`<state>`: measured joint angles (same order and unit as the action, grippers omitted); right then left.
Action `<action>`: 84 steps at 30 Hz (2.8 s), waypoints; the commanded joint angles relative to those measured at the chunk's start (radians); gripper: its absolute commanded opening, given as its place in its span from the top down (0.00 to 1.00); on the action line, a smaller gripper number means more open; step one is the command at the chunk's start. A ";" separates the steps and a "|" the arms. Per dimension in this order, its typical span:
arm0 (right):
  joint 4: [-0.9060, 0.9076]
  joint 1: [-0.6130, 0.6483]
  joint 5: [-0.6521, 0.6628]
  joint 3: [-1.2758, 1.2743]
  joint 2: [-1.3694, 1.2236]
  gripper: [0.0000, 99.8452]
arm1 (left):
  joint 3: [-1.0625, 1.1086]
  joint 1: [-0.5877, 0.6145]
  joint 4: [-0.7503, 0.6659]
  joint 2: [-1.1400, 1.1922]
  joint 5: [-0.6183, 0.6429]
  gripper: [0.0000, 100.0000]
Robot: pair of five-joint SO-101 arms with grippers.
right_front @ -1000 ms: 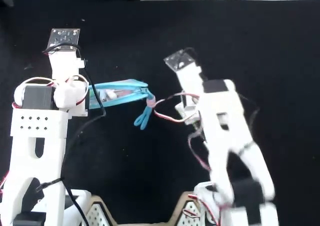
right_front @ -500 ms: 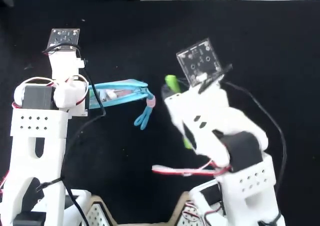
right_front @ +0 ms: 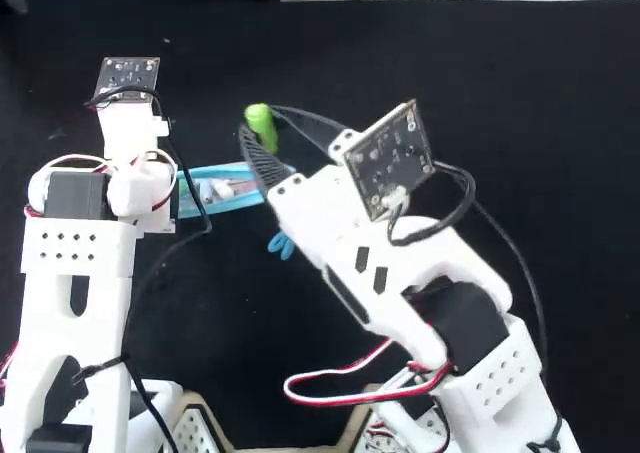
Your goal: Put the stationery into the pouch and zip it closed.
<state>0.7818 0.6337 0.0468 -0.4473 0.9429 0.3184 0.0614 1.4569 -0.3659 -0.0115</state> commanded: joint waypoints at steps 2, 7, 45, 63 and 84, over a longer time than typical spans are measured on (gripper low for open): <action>-0.161 0.041 -0.008 0.027 0.008 0.99 | 0.076 -0.004 -0.003 0.041 0.005 0.97; -0.373 0.037 -0.008 -0.117 0.016 0.99 | 0.076 -0.001 -0.003 0.041 0.005 0.97; -0.974 0.106 -0.002 -0.595 0.166 0.99 | 0.096 -0.005 -0.025 0.041 0.005 0.97; -1.026 0.104 0.000 -0.602 0.176 0.99 | 0.096 -0.004 -0.025 0.041 0.006 0.97; -0.661 0.106 0.000 -1.017 0.851 0.99 | 0.096 -0.005 -0.025 0.041 0.005 0.97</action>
<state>0.0146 0.7319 0.0468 -1.4553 1.6962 0.3445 0.0598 1.4369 -0.3659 -0.0115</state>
